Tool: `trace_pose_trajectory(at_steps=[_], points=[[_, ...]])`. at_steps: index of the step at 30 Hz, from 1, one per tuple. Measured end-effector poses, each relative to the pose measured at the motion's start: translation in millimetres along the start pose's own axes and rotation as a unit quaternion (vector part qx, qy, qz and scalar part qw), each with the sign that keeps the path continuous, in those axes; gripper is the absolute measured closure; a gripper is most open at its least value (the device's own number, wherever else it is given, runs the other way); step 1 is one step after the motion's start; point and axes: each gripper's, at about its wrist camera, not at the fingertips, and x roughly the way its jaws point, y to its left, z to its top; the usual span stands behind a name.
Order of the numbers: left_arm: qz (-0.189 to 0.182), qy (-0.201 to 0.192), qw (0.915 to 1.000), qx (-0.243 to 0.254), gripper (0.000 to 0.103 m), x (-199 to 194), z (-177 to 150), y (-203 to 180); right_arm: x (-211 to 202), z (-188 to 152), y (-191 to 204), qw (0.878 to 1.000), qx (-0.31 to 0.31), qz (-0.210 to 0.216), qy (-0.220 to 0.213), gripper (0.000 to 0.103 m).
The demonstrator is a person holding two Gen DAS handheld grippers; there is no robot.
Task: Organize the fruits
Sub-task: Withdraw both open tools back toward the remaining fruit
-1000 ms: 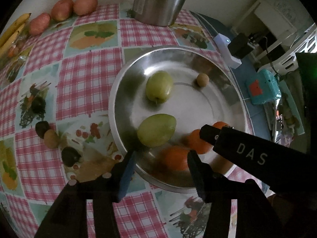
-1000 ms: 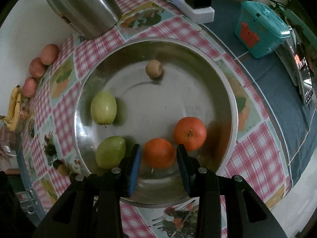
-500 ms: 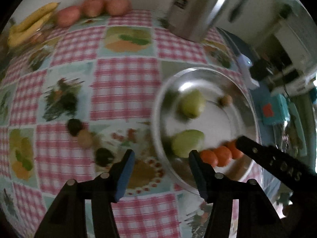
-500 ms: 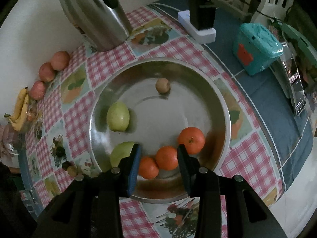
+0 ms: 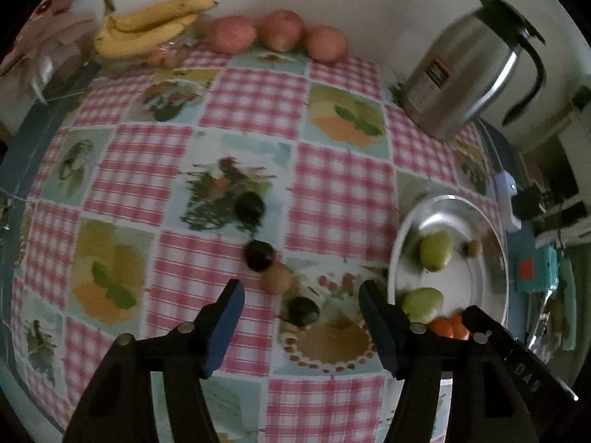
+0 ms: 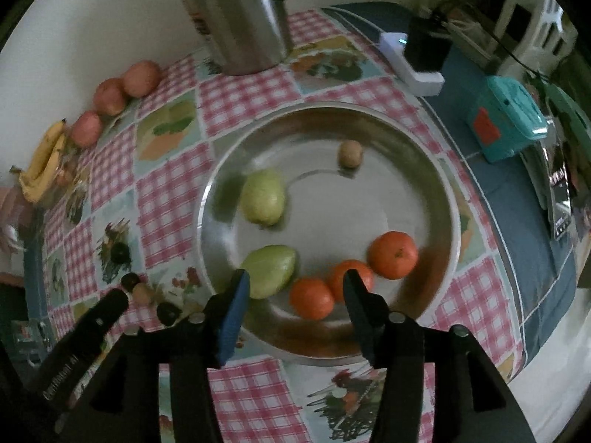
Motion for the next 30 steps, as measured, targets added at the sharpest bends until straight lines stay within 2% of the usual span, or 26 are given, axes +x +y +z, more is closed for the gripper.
trace_pose_trajectory(at_steps=[8,20,24,26,27,28,30], points=[[0.003,-0.021,0.9995,-0.025,0.029,-14,10,16,-6,-3,17,1.0,-0.022,0.0,-0.011,0.044],[0.007,-0.019,0.9995,-0.025,0.026,-14,8,16,-1,-3,21,0.999,-0.031,-0.001,-0.007,0.042],[0.014,-0.016,0.9995,-0.021,0.021,-10,7,16,2,-3,18,1.0,-0.029,-0.002,-0.003,0.039],[0.023,-0.015,0.9995,-0.018,0.016,-7,6,15,4,-3,18,1.0,-0.028,-0.002,-0.002,0.034],[0.026,-0.015,0.9994,-0.017,0.008,-6,6,16,5,-3,18,1.0,-0.028,-0.003,-0.002,0.028],[0.03,-0.017,0.9993,-0.017,0.003,-5,6,16,6,-3,18,1.0,-0.028,-0.004,-0.002,0.026],[0.033,-0.019,0.9992,-0.015,0.002,-5,6,16,6,-3,18,1.0,-0.03,-0.007,-0.005,0.025]])
